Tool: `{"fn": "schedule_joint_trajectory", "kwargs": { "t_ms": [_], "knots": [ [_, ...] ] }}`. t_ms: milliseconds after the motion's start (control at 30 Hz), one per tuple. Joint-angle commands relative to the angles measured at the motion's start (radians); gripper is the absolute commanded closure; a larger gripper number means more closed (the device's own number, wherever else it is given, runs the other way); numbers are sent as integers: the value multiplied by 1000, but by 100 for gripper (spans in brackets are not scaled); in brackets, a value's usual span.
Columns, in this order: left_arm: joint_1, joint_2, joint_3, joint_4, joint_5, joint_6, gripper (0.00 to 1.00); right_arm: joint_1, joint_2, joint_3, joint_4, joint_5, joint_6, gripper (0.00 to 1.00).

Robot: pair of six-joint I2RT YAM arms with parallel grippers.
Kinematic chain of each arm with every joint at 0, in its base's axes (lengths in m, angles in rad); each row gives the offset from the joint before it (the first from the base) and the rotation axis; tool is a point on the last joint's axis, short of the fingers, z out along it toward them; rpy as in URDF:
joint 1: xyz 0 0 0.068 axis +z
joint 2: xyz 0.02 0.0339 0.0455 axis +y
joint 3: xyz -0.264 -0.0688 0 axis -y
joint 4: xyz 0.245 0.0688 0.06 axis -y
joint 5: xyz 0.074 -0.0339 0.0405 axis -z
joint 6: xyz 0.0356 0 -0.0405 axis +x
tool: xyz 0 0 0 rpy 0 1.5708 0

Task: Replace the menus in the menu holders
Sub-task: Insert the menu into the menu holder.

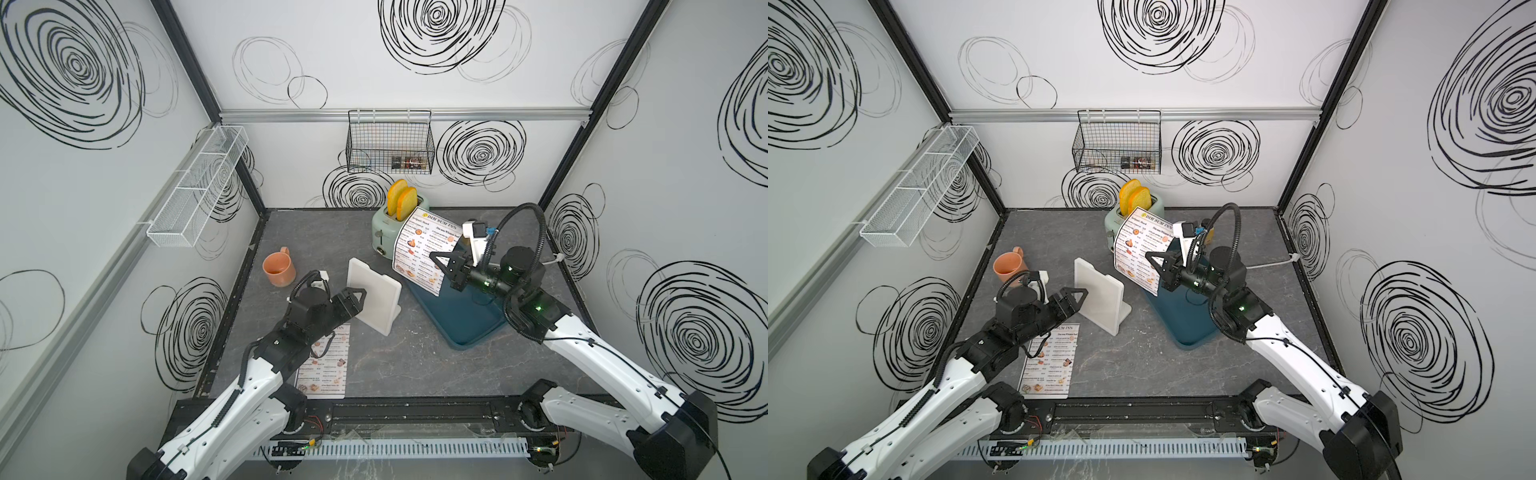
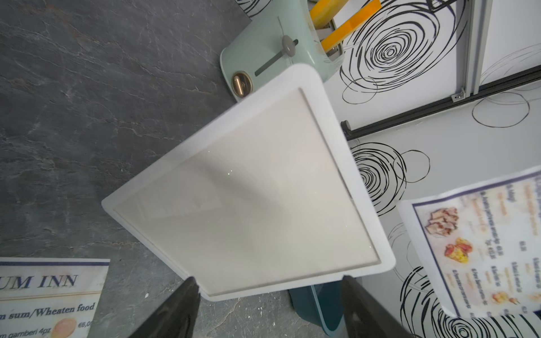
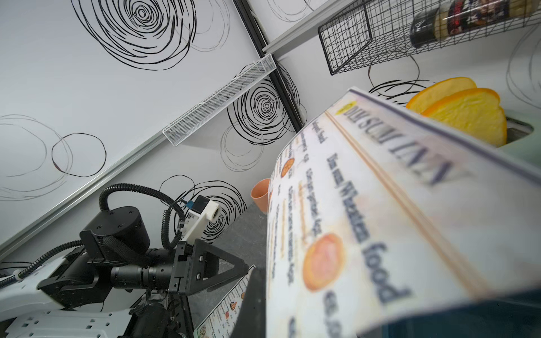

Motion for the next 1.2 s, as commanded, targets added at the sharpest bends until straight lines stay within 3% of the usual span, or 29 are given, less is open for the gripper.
{"fn": "schedule_joint_trajectory", "kwargs": {
  "t_ms": [0,833,1167],
  "knots": [
    [6,11,-10,74,-2,-22,21,-6,13,-16,72,-6,-1,100],
    [8,21,-34,93,5,-43,21,-4,74,-42,155,-127,98,100],
    [8,22,-34,91,1,-43,21,-9,44,-58,105,-43,64,100]
  ]
}}
